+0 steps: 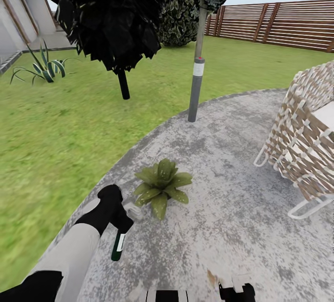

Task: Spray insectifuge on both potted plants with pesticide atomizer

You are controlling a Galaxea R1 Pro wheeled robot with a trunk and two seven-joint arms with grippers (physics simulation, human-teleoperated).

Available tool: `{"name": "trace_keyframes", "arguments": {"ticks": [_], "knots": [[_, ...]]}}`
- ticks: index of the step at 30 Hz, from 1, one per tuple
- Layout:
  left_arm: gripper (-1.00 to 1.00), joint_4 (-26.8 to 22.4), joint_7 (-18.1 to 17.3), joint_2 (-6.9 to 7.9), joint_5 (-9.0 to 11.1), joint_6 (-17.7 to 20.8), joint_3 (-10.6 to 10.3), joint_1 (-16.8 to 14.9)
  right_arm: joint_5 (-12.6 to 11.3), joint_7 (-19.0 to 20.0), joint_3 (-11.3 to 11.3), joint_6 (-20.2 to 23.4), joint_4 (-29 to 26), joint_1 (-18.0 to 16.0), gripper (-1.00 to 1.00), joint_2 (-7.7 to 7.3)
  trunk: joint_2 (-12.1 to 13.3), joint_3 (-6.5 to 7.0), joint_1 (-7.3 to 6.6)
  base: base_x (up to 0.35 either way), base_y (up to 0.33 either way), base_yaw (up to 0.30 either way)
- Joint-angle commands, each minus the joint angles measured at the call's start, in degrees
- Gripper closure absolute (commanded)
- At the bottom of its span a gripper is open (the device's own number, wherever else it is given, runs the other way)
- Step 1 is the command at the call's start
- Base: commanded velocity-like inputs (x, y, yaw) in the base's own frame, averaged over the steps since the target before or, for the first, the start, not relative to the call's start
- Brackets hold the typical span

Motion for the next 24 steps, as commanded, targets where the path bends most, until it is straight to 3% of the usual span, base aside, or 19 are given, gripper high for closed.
{"name": "trace_keyframes", "arguments": {"ticks": [1,7,13,24], "knots": [[1.0,0.0,-0.6,-0.04,-0.5,0.4,0.2,0.0,0.6,-0.5,0.1,-0.1,0.1,0.0,-1.0,0.0,0.0,-0.04,-0.04,-0.28,0.206,0.0],[1.0,0.1,-0.7,-0.15,-0.5,0.4,0.5,0.1,0.6,-0.5,0.1,-0.1,0.1,0.0,-1.0,0.0,0.0,-0.04,-0.04,0.031,0.243,0.0],[1.0,0.0,-0.5,0.2,-0.6,0.3,0.9,0.8,0.6,-0.5,0.1,-0.1,0.1,0.0,-1.0,0.0,0.0,-0.04,-0.04,0.03,0.03,-0.022],[1.0,0.0,-0.5,0.5,-0.6,0.2,1.0,0.9,0.6,-0.5,0.1,-0.1,0.1,0.0,-1.0,-0.04,0.0,-0.04,-0.04,-0.132,0.235,-0.256]]}}
